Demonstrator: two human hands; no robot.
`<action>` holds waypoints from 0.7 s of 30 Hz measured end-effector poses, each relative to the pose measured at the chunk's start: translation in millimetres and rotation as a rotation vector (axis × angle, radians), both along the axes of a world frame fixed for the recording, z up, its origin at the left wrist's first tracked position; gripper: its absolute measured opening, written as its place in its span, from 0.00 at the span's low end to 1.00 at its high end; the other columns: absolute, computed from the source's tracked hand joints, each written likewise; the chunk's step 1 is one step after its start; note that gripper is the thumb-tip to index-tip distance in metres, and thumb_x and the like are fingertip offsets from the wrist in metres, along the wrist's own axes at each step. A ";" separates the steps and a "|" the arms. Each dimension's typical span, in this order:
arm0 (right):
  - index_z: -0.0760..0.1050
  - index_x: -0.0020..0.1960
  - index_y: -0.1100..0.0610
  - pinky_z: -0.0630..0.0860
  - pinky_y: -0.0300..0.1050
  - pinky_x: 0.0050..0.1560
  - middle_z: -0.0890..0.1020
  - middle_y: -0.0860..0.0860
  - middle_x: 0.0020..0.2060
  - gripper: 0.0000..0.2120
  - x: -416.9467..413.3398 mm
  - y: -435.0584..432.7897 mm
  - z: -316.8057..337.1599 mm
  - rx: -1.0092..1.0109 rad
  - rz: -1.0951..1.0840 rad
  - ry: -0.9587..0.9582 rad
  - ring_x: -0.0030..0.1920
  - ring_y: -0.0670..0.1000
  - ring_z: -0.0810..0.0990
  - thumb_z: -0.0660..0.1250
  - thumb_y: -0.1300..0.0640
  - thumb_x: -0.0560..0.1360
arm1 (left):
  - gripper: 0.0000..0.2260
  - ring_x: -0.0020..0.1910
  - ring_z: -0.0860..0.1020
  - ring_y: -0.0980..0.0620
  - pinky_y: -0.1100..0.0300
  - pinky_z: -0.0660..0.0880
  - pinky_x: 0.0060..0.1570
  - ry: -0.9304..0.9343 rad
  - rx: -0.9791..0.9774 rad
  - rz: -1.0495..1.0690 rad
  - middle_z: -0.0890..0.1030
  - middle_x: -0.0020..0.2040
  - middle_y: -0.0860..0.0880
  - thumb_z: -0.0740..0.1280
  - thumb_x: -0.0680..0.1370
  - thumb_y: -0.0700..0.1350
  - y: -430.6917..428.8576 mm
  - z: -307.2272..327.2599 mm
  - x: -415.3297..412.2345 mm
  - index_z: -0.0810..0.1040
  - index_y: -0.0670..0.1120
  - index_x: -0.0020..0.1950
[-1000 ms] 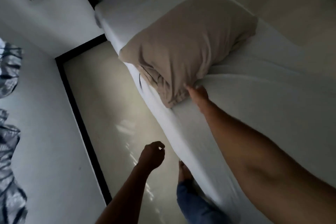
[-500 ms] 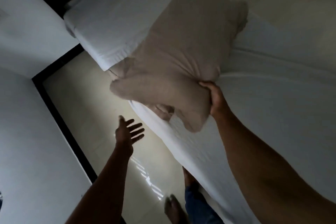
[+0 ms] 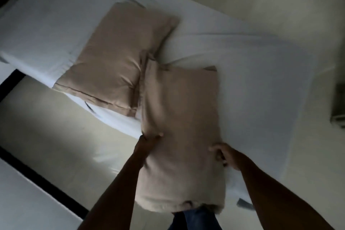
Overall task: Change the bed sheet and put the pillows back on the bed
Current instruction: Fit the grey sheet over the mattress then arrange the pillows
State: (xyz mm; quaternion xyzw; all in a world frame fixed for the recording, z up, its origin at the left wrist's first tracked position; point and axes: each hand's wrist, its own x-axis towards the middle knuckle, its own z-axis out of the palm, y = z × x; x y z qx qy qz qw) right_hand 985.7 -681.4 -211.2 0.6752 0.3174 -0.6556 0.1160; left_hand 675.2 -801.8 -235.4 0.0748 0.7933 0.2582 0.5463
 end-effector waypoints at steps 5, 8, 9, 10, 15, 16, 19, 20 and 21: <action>0.82 0.53 0.55 0.70 0.42 0.35 0.82 0.52 0.38 0.35 -33.9 36.5 -12.6 0.341 -0.164 -0.014 0.38 0.54 0.80 0.77 0.28 0.60 | 0.47 0.57 0.81 0.45 0.47 0.79 0.61 0.143 0.007 0.112 0.83 0.57 0.49 0.77 0.55 0.74 2.0 -3.7 14.7 0.78 0.47 0.64; 0.83 0.58 0.58 0.77 0.45 0.51 0.85 0.55 0.53 0.24 -28.9 36.1 -17.9 0.539 -0.231 -0.012 0.56 0.55 0.83 0.80 0.47 0.66 | 0.44 0.60 0.78 0.45 0.47 0.75 0.65 0.174 0.075 0.206 0.80 0.59 0.50 0.78 0.59 0.70 17.7 11.1 28.3 0.77 0.48 0.68; 0.84 0.55 0.58 0.79 0.48 0.52 0.86 0.55 0.51 0.21 -20.2 39.3 -14.8 0.590 -0.324 0.003 0.54 0.56 0.84 0.78 0.51 0.65 | 0.45 0.59 0.79 0.45 0.47 0.75 0.65 0.156 0.098 0.233 0.80 0.59 0.52 0.80 0.57 0.69 27.0 11.8 34.3 0.78 0.48 0.68; 0.84 0.48 0.57 0.79 0.49 0.49 0.86 0.54 0.45 0.15 -10.0 42.8 -10.8 0.651 -0.397 0.016 0.49 0.55 0.84 0.76 0.52 0.63 | 0.45 0.58 0.80 0.46 0.46 0.76 0.64 0.136 0.118 0.256 0.82 0.59 0.52 0.81 0.55 0.68 35.1 13.5 41.1 0.79 0.48 0.67; 0.70 0.28 0.54 0.66 0.48 0.37 0.73 0.48 0.26 0.11 67.8 69.3 21.9 0.866 -0.475 -0.061 0.35 0.51 0.73 0.65 0.50 0.66 | 0.34 0.59 0.79 0.45 0.47 0.75 0.65 0.086 0.167 0.140 0.81 0.60 0.49 0.79 0.66 0.60 80.5 37.2 117.5 0.79 0.46 0.68; 0.72 0.29 0.56 0.65 0.47 0.37 0.74 0.50 0.28 0.13 87.3 69.6 28.1 0.895 -0.498 -0.115 0.36 0.52 0.74 0.63 0.48 0.67 | 0.34 0.59 0.79 0.45 0.47 0.75 0.65 0.074 0.179 0.087 0.81 0.59 0.49 0.78 0.66 0.61 89.1 41.4 134.3 0.79 0.47 0.68; 0.77 0.43 0.63 0.61 0.43 0.39 0.82 0.61 0.43 0.19 156.7 77.1 42.1 0.880 -0.566 -0.273 0.46 0.59 0.79 0.64 0.45 0.72 | 0.34 0.61 0.78 0.45 0.49 0.75 0.64 0.043 0.201 -0.126 0.81 0.61 0.50 0.76 0.67 0.64 128.2 46.6 195.1 0.79 0.49 0.68; 0.76 0.46 0.63 0.61 0.43 0.41 0.82 0.62 0.48 0.15 175.9 78.2 42.3 0.848 -0.554 -0.346 0.51 0.61 0.79 0.65 0.49 0.75 | 0.32 0.62 0.78 0.45 0.51 0.75 0.64 0.056 0.202 -0.213 0.81 0.62 0.50 0.76 0.69 0.63 140.0 46.2 212.8 0.78 0.49 0.68; 0.75 0.50 0.61 0.62 0.44 0.44 0.81 0.62 0.53 0.11 192.4 77.5 37.1 0.797 -0.520 -0.424 0.55 0.62 0.78 0.66 0.52 0.77 | 0.32 0.63 0.78 0.45 0.51 0.75 0.63 0.071 0.202 -0.303 0.81 0.63 0.49 0.74 0.69 0.63 149.6 44.1 227.7 0.78 0.49 0.69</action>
